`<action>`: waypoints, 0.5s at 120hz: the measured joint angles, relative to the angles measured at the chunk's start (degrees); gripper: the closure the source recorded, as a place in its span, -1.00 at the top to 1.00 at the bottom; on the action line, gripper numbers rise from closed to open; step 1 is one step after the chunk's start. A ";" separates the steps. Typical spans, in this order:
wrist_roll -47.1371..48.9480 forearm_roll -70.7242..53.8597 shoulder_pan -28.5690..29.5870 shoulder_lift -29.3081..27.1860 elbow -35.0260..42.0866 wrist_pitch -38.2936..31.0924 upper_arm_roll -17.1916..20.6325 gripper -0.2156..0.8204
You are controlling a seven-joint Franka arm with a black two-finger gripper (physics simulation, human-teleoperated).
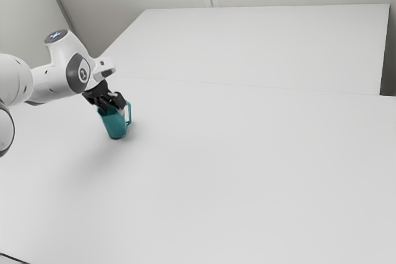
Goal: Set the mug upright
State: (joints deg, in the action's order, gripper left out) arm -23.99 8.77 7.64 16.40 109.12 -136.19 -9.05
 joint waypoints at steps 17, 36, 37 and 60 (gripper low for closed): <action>0.56 -1.26 -1.02 -1.45 -3.58 1.62 0.11 0.38; 1.75 -2.57 -2.00 -4.82 -10.38 10.93 -0.09 0.49; 1.88 -2.61 -2.11 -4.89 -11.07 11.84 -0.19 0.49; 4.45 -5.69 -3.24 -10.36 -21.78 32.18 1.44 0.55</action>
State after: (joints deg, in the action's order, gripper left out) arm -19.54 3.08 4.40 6.04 87.34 -104.01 -7.61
